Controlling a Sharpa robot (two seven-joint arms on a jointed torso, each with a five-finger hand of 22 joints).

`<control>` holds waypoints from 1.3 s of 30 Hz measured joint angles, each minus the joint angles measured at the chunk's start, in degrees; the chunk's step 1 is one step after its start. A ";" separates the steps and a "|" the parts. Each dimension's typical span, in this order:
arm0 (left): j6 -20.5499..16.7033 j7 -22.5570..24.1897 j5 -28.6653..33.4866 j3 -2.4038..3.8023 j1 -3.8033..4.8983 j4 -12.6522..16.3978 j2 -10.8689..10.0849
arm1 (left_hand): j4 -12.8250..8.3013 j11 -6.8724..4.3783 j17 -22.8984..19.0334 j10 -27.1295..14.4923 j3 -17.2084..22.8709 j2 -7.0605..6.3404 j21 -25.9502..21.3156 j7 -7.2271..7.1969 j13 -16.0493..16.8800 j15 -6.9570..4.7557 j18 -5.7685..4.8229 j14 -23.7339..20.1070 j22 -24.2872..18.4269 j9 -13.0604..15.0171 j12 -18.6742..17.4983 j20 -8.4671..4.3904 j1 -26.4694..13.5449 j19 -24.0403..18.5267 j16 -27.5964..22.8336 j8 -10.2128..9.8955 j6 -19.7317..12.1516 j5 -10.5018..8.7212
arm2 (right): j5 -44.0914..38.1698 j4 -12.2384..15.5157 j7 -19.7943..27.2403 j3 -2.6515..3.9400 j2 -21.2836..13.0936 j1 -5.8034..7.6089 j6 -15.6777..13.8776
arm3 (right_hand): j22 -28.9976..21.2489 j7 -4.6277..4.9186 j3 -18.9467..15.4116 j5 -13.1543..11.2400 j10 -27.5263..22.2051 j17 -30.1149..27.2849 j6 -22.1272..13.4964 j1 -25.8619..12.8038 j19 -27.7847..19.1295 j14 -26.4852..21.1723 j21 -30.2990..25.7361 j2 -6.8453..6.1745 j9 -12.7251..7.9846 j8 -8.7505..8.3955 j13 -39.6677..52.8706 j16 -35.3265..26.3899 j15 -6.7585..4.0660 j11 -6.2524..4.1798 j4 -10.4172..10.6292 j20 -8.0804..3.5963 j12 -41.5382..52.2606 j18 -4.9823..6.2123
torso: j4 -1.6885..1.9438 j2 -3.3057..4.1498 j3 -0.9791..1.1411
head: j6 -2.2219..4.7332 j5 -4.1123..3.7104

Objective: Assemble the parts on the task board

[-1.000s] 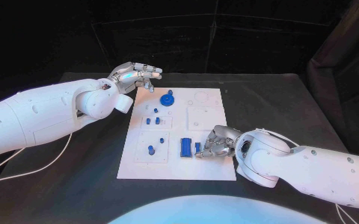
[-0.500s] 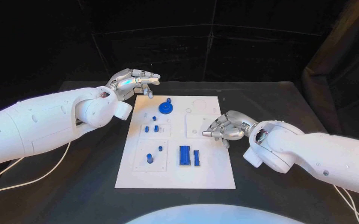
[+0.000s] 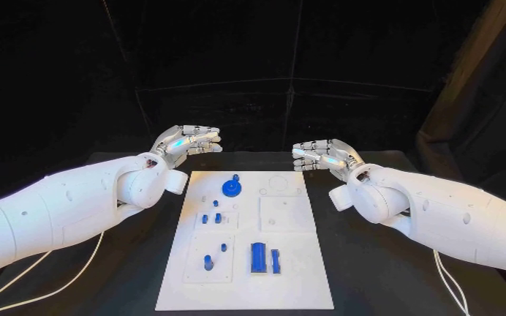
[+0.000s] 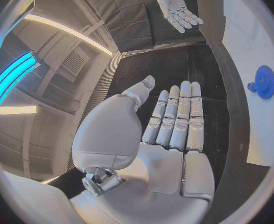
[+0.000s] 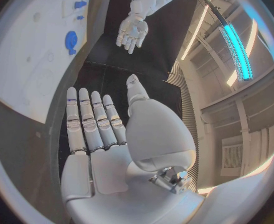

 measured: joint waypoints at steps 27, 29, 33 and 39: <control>-19.83 2.02 -0.31 6.28 -7.31 14.75 -0.61 | 4.95 -5.77 -12.01 -34.65 -13.10 3.97 -10.28 -9.29 -3.36 -5.31 -6.46 -32.70 -13.86 -3.59 -13.78 -6.55 -41.88 -32.42 -16.86 -7.46 -32.65 -2.43 | 9.36 11.01 8.74 -0.22 -1.83 -1.95 -15.66 | -4.17 -8.70 6.92 -8.15 -29.52 -8.08 -26.92 -44.83 -26.97 -33.10 -12.81 -2.15 -6.67 -5.38 -12.25 -3.93 -7.69 -7.65 -1.29 -8.97 -7.01 -4.08 | 2.01 -1.51 1.76 | 1.51 -0.54; -23.34 2.36 -0.57 7.02 -8.15 16.82 -0.86 | 5.06 -6.58 -12.45 -36.30 -13.55 4.00 -10.28 -9.55 -3.38 -5.80 -6.84 -34.22 -14.35 -3.59 -14.40 -7.04 -44.03 -33.75 -17.41 -7.46 -34.26 -2.43 | 10.67 12.32 9.91 -0.25 -2.19 -2.09 -18.37 | -4.17 -8.86 7.16 -8.30 -31.13 -8.08 -28.21 -47.05 -28.35 -34.63 -13.02 -2.14 -6.67 -5.38 -12.29 -4.14 -8.19 -7.95 -1.39 -9.52 -7.01 -4.08 | 2.03 -1.52 1.78 | 1.51 -0.54; -29.09 2.92 -0.99 8.00 -9.34 19.62 -1.18 | 5.09 -7.72 -13.04 -39.32 -14.52 4.04 -10.52 -9.80 -3.42 -6.42 -8.10 -37.09 -15.88 -3.65 -15.02 -9.27 -48.08 -36.27 -19.13 -7.46 -37.31 -2.65 | 12.59 13.86 11.60 -0.29 -2.65 -2.28 -22.36 | -4.24 -9.11 7.55 -8.49 -34.03 -8.11 -30.57 -51.19 -30.98 -37.56 -13.15 -2.18 -6.72 -5.59 -12.41 -4.14 -8.73 -8.39 -1.33 -10.93 -7.00 -6.31 | 2.05 -1.53 1.79 | 1.51 -0.54; -34.71 3.60 -1.46 8.59 -10.07 21.45 -1.38 | 5.05 -8.43 -13.43 -43.07 -17.79 4.08 -10.52 -10.01 -3.44 -6.78 -9.07 -40.66 -18.75 -3.67 -15.51 -11.58 -53.06 -39.24 -21.90 -7.68 -41.16 -2.65 | 14.13 14.21 12.98 -0.30 -2.73 -2.30 -25.23 | -4.24 -9.26 7.85 -8.49 -37.41 -8.14 -33.42 -56.14 -34.03 -40.91 -13.15 -2.19 -6.74 -5.59 -12.47 -4.14 -9.15 -8.68 -1.32 -14.00 -7.21 -7.72 | 2.06 -1.54 1.80 | 1.51 -0.54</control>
